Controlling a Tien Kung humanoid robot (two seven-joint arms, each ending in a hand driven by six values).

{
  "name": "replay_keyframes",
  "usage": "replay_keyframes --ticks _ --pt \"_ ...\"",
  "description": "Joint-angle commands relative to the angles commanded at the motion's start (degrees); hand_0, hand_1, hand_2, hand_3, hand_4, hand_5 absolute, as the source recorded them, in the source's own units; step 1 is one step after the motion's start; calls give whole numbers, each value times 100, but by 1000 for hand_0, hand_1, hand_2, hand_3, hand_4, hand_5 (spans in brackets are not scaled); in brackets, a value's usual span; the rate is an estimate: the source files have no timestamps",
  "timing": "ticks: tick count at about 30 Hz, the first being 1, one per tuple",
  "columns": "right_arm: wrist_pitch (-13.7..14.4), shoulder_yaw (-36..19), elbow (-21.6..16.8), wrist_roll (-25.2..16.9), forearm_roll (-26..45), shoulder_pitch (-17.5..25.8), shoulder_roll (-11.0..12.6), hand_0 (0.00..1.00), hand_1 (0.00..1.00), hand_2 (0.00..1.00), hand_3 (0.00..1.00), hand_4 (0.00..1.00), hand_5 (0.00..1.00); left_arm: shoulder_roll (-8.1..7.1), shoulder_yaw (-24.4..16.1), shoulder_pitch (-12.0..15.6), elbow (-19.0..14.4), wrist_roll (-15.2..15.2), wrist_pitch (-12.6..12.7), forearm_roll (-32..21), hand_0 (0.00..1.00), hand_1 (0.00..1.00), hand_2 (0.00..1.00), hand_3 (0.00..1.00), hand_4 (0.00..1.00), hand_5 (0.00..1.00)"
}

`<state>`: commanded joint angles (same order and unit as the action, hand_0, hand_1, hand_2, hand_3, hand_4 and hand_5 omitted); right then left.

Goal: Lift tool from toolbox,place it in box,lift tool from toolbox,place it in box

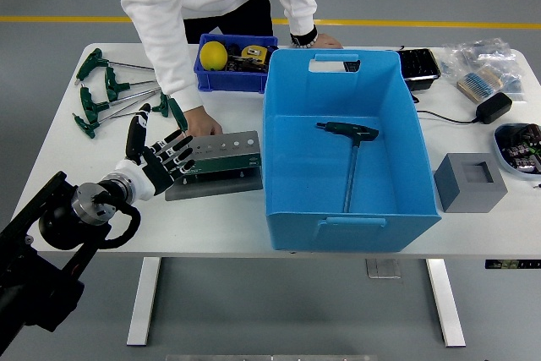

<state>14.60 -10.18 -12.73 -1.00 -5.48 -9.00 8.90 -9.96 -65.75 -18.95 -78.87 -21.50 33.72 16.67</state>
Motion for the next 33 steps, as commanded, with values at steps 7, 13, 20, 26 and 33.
replay_keyframes --ticks 7,13,20,26,33 --pt "2 3 -2 -1 1 -10 2 667 641 707 573 826 742 -46 63 -112 47 12 -24 -113 212 339 749 837 915 947" --pt "3 -14 -4 7 -41 -19 4 666 641 707 573 825 742 4 100 -215 104 90 -37 -290 213 340 749 837 917 947" --pt "2 -30 -12 17 -82 -33 9 666 642 707 573 825 742 118 162 -413 184 232 -113 -491 214 351 748 807 923 952" --pt "0 -24 -15 13 -71 -30 12 667 642 707 573 825 744 123 157 -521 87 374 -57 -701 219 365 744 772 927 954" --pt "0 -8 -14 3 -33 -16 9 667 642 707 573 826 744 28 75 -629 -341 412 -6 -814 231 403 724 710 926 945"
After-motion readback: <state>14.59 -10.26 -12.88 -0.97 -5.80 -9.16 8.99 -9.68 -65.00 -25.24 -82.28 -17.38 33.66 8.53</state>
